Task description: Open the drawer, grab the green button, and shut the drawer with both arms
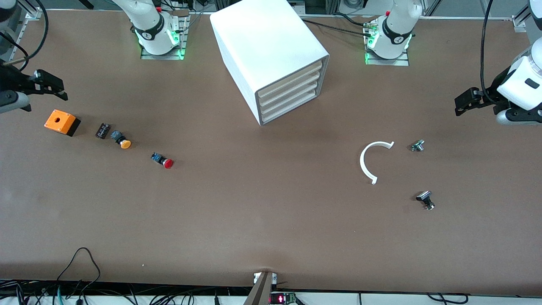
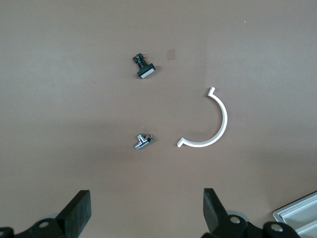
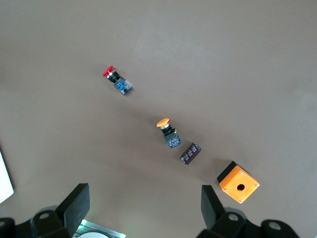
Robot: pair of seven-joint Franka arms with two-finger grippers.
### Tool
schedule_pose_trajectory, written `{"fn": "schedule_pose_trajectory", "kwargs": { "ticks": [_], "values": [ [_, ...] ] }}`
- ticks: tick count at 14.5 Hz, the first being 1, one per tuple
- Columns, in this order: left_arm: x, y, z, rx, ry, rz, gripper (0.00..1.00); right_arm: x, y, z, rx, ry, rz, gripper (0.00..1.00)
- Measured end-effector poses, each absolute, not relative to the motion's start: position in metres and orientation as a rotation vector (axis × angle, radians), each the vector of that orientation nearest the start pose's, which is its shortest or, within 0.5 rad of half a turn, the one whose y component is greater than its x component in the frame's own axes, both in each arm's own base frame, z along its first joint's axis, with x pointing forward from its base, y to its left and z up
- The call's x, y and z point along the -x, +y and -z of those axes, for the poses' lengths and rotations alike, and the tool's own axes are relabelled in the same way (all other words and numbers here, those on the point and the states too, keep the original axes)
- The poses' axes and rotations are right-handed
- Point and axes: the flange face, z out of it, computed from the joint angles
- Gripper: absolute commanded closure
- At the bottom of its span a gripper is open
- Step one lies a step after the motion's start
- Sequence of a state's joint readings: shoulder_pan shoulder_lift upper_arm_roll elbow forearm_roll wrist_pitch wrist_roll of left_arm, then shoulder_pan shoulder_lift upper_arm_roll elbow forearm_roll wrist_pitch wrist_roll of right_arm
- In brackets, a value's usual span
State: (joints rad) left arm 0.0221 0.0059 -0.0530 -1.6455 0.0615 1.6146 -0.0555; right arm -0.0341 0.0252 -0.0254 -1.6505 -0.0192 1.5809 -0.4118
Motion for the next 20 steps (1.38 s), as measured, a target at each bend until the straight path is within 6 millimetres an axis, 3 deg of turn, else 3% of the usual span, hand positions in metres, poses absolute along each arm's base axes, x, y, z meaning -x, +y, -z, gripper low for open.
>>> {"fn": "schedule_pose_trajectory", "kwargs": {
  "ticks": [7,14,17,20],
  "values": [
    [-0.558,-0.013,-0.59,3.078,-0.025,-0.051,0.0,-0.575,-0.026,-0.53,3.06,-0.574,-0.265,0.0],
    [-0.557,-0.028,-0.589,3.08,0.013,-0.063,0.0,-0.577,-0.026,-0.532,3.061,-0.574,-0.258,0.0],
    [-0.549,-0.029,-0.581,3.079,0.012,-0.185,0.0,-0.577,-0.025,-0.531,3.051,-0.613,-0.26,0.0],
    [-0.542,-0.044,-0.571,3.093,0.049,-0.293,0.0,-0.578,-0.02,-0.531,3.034,-0.685,-0.257,0.0]
  ]
}}
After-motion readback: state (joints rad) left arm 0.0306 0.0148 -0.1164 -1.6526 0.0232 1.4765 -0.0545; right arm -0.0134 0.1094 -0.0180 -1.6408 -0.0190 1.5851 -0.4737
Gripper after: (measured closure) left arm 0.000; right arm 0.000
